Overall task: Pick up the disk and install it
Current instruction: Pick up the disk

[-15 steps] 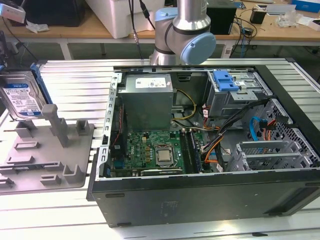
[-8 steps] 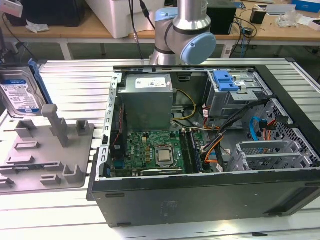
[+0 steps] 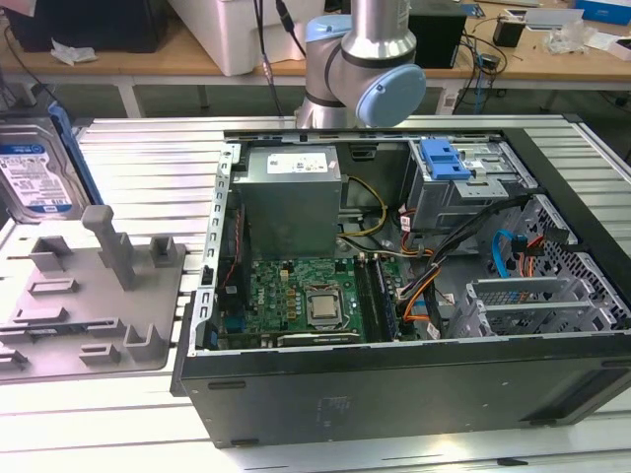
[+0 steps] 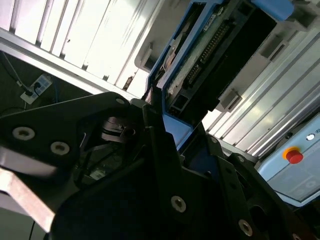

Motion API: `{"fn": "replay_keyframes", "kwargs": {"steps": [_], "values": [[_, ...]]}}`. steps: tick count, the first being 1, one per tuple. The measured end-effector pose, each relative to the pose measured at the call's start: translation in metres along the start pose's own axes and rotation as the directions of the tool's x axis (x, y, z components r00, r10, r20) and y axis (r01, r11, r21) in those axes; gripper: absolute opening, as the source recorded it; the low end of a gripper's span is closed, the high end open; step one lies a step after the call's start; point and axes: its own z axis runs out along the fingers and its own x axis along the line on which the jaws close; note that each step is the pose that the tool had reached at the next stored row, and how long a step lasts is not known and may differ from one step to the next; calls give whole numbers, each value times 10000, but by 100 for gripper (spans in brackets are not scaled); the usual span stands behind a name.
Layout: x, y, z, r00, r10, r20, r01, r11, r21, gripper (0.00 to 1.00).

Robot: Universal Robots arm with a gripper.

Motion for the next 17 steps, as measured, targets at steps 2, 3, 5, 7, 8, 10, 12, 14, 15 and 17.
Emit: {"fn": "replay_keyframes", "kwargs": {"steps": [2, 3, 5, 7, 8, 10, 12, 14, 15, 17], "values": [[3, 1, -55, 10000, 0, 0, 0, 10000, 0, 37], [4, 1, -78, 10000, 0, 1, 0, 10000, -1, 37], [8, 3, -144, 10000, 0, 1, 0, 10000, 0, 37], [11, 4, -199, 10000, 0, 1, 0, 10000, 0, 37], [13, 4, -236, 10000, 0, 1, 0, 10000, -1, 37], [16, 5, -280, 10000, 0, 1, 0, 10000, -1, 37], [18, 6, -322, 10000, 0, 1, 0, 10000, 0, 37], [22, 7, -390, 10000, 0, 1, 0, 10000, 0, 37], [24, 7, -412, 10000, 0, 0, 0, 10000, -1, 37], [27, 7, -467, 10000, 1, 0, -1, 10000, 0, 37]]}}
